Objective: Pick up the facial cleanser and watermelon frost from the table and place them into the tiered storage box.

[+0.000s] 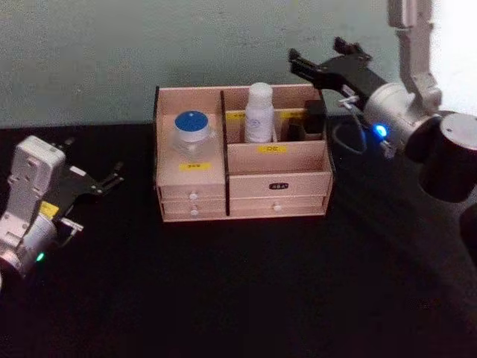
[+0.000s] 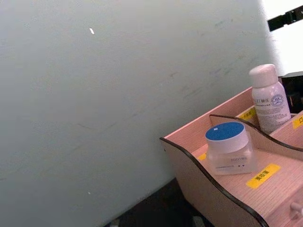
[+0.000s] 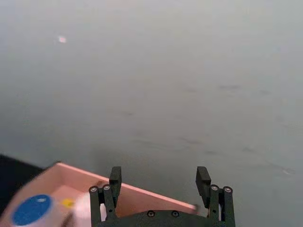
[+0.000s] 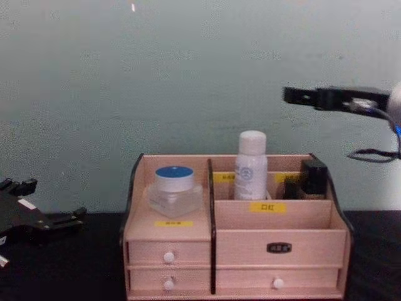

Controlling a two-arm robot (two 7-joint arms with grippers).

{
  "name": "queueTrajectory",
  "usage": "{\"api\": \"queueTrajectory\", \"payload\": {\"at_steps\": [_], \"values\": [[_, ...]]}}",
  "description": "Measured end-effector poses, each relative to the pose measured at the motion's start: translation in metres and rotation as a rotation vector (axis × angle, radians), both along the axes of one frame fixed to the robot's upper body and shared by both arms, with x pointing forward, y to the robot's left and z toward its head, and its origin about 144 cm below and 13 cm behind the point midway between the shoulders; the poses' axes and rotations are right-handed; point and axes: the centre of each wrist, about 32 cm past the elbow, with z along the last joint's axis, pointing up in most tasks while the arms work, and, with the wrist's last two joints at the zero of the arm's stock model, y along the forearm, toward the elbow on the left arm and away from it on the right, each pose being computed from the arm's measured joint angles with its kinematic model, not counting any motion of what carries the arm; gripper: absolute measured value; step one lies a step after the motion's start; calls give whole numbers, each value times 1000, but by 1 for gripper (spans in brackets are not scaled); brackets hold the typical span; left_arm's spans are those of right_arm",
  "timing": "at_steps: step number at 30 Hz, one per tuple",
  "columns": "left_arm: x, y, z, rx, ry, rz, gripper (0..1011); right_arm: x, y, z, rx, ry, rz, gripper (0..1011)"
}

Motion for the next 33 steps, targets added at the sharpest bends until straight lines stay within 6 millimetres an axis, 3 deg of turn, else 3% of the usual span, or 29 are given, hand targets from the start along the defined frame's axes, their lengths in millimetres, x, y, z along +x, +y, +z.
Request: {"api": "queueTrajectory", "payload": {"at_steps": [13,33], "values": [[0,0,0,0,0,0,1001,-6,-33,-37,-14,4,-190,1002],[0,0,0,0,0,0,1001,-13,-28,-83,-67,45,-290,1003]]}}
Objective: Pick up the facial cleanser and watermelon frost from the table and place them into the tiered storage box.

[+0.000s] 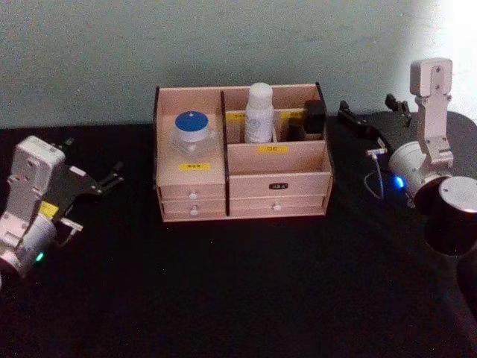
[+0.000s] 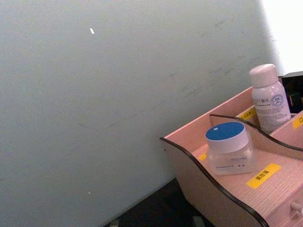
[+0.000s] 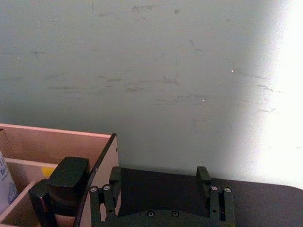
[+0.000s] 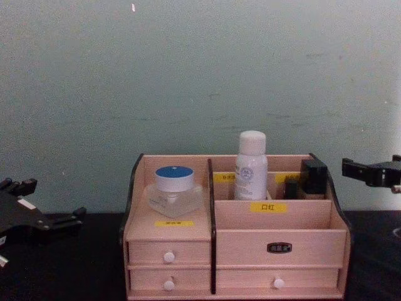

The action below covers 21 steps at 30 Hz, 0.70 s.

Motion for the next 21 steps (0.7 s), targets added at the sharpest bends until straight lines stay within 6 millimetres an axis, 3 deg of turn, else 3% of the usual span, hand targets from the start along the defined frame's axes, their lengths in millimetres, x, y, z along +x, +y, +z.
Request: {"api": "queueTrajectory", "payload": {"at_steps": [21], "values": [[0,0,0,0,0,0,1001,0,-1,2,1,-7,2,1003]]}}
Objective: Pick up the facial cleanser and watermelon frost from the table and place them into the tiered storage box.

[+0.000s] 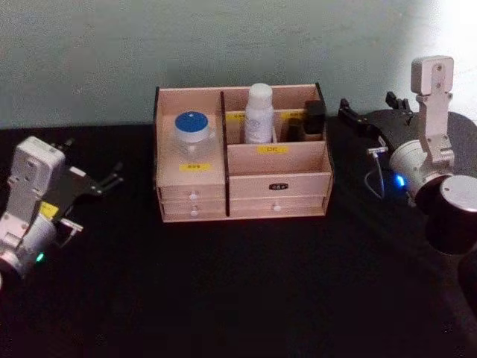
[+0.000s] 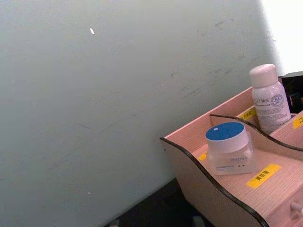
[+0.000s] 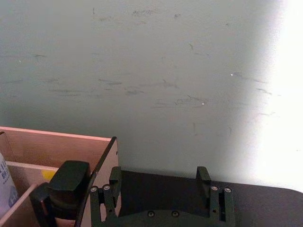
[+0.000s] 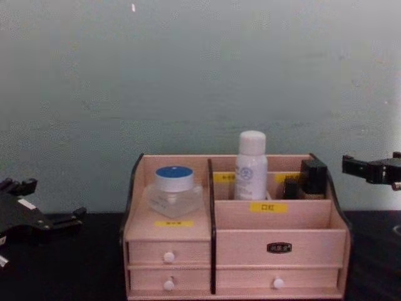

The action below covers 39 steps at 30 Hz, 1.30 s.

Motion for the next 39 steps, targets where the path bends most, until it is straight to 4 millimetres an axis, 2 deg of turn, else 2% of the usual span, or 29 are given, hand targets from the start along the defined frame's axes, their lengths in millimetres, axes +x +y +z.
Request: {"api": "queueTrajectory", "payload": {"at_steps": [39], "values": [[0,0,0,0,0,0,1001,0,0,1,1,-2,1,1003]]}}
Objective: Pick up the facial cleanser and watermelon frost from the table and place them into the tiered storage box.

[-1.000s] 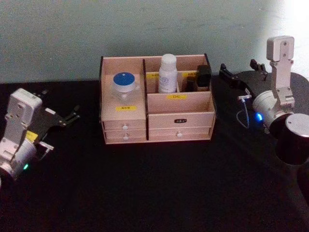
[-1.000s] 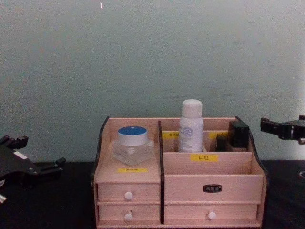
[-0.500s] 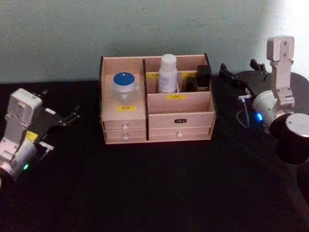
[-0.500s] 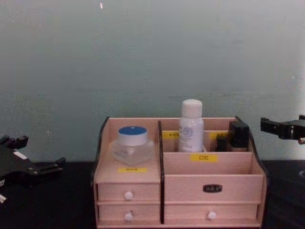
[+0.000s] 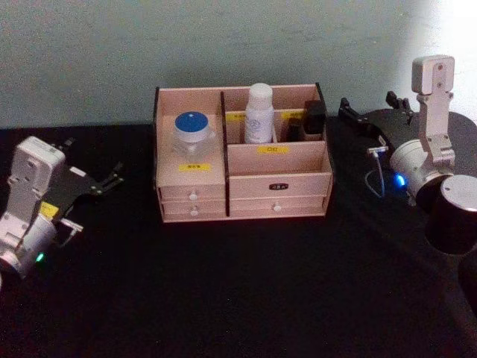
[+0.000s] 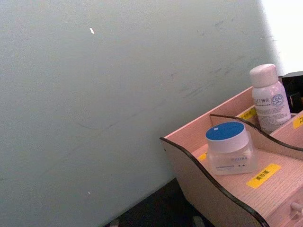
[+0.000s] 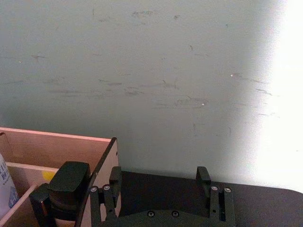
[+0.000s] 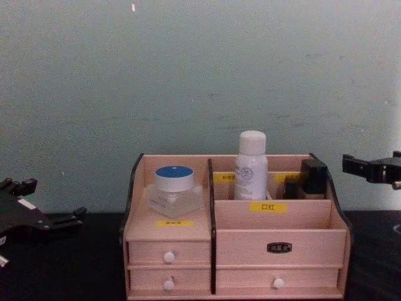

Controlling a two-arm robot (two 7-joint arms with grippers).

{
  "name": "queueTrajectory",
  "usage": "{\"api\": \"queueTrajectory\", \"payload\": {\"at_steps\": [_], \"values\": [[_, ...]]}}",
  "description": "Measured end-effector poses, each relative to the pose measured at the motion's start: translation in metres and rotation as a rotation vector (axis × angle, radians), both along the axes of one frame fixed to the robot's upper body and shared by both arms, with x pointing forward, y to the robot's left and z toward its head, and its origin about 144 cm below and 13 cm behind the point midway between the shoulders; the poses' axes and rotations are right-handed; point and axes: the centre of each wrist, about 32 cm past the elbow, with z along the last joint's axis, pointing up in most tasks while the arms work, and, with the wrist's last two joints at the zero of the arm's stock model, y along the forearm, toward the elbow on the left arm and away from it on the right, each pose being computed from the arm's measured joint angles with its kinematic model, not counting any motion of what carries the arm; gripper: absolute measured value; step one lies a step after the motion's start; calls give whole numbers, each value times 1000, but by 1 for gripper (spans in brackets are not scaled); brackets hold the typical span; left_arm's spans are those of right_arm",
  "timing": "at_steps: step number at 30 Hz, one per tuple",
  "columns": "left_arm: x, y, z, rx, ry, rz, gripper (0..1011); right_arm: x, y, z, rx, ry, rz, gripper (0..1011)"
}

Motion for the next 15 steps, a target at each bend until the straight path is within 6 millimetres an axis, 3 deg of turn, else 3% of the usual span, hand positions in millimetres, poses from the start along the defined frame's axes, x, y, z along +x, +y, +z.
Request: {"api": "queueTrajectory", "payload": {"at_steps": [15], "values": [[0,0,0,0,0,0,1001,0,0,0,0,0,0,1003]]}}
